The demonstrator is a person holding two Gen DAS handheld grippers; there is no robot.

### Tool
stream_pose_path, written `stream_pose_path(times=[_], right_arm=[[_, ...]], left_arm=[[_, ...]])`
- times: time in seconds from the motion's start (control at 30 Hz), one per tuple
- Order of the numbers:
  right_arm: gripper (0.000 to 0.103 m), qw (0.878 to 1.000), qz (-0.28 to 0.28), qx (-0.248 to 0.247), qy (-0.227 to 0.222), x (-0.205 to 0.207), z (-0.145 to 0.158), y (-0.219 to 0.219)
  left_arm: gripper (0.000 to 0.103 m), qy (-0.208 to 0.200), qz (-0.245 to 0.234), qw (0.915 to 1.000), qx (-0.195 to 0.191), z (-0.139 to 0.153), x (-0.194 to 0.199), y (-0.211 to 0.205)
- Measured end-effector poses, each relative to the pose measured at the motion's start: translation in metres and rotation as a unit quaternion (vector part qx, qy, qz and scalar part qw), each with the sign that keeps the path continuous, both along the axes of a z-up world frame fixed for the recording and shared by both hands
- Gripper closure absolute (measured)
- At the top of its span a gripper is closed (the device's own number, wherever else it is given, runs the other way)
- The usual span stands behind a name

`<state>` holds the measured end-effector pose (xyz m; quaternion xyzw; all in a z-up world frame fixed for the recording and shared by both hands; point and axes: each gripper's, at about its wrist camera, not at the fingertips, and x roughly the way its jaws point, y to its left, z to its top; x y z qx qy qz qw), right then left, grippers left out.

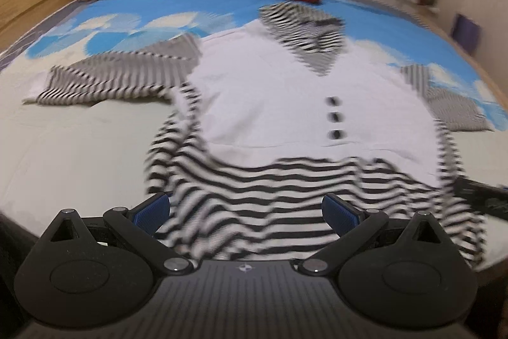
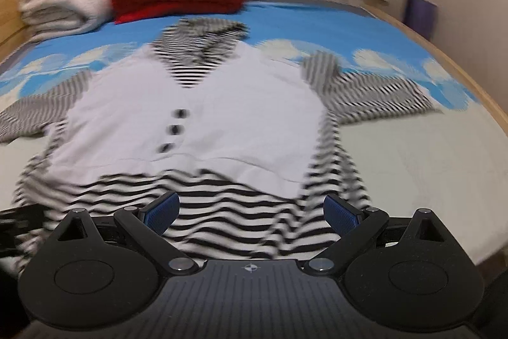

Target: Fold small clothes

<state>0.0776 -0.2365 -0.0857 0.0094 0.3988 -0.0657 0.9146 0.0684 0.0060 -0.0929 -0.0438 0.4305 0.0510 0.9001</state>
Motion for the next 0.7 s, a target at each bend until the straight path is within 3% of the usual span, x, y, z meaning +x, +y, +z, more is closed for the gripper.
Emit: stream_pose_path(times=[0.17, 0.23, 0.27, 0.37, 0.4, 0.47, 0.5, 0.57, 0.6, 0.7], right_arm=[[0.006, 0.995, -0.096, -0.03, 0.014, 0.012, -0.016, -0.046], [0.006, 0.991, -0.124, -0.032, 0.04, 0.011, -0.025, -0.059], [0.006, 0.989, -0.136, -0.015, 0.047, 0.012, -0.034, -0.066], [0.01, 0.982, -0.162, 0.004, 0.099, 0.013, -0.056, -0.074], [0.017, 0.98, -0.165, 0.009, 0.112, 0.013, -0.062, -0.075], [0.047, 0.978, -0.165, 0.033, 0.127, 0.009, -0.071, -0.081], [0.068, 0.977, -0.161, 0.056, 0.125, 0.007, -0.074, -0.084], [0.088, 0.977, -0.165, 0.05, 0.125, 0.005, -0.069, -0.085], [0.094, 0.978, -0.163, 0.045, 0.124, 0.004, -0.067, -0.085], [0.094, 0.972, -0.18, 0.047, 0.142, 0.001, -0.068, -0.092]], left_arm=[[0.001, 0.054, 0.046, 0.997, 0.031, -0.03, 0.027, 0.024], [0.004, 0.071, 0.063, 0.9949, 0.033, -0.042, 0.034, 0.034], [0.01, 0.079, 0.07, 0.9938, 0.035, -0.048, 0.036, 0.039], [0.059, 0.104, 0.085, 0.9905, 0.032, -0.062, 0.038, 0.055], [0.065, 0.103, 0.086, 0.9908, 0.015, -0.063, 0.036, 0.061], [0.079, 0.107, 0.085, 0.9905, 0.01, -0.061, 0.034, 0.068], [0.081, 0.109, 0.085, 0.9903, 0.015, -0.06, 0.031, 0.07], [0.081, 0.118, 0.097, 0.9881, 0.014, -0.06, 0.027, 0.077], [0.081, 0.123, 0.107, 0.9866, 0.008, -0.059, 0.025, 0.082], [0.077, 0.127, 0.117, 0.985, 0.001, -0.053, 0.021, 0.087]])
